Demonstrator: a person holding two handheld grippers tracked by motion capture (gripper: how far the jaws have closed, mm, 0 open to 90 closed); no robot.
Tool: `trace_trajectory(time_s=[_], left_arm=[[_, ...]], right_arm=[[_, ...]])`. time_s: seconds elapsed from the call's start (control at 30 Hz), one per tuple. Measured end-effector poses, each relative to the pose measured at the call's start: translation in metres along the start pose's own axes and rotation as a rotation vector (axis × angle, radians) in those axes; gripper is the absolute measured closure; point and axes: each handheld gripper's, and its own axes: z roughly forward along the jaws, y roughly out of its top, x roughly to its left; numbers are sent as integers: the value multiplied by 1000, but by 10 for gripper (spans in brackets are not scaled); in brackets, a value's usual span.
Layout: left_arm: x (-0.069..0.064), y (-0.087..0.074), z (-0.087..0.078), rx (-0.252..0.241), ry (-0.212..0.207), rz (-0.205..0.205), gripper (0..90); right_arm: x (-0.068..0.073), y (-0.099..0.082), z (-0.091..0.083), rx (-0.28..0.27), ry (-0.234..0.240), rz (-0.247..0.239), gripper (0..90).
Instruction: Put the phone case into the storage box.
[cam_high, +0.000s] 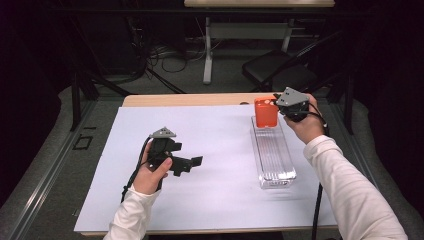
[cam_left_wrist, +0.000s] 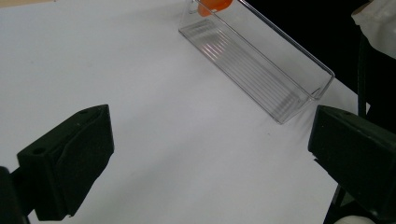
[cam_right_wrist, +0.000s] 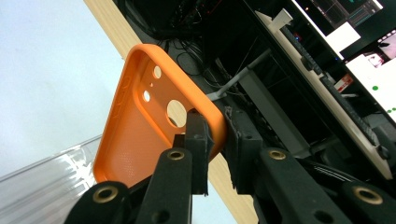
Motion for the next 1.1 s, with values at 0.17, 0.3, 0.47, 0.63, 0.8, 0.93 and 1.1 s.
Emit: trace_trajectory(time_s=[0.17,0.3,0.47,0.63,0.8,0.93,1.1], left_arm=[[0,0,1,7,-1,-3,6],[1,-1,1,8,1,-3,6],[1,-1,1,9,5,-7,6],[1,-2,2,9,6,-7,6],[1,-2,2,14,4,-6,6],[1,-2,2,16,5,-7,6],[1,-3,4,18,9,-3,6]], right_arm=[[4,-4,4,-8,-17,-11,806],[8,-10,9,-10,-25,-9,806],[14,-17,16,-1,-31,-10,806],[17,-20,20,-4,-40,4,806],[18,-21,24,-8,-40,9,806],[19,-22,26,-7,-36,9,806],[20,-24,27,-8,-31,9,806]])
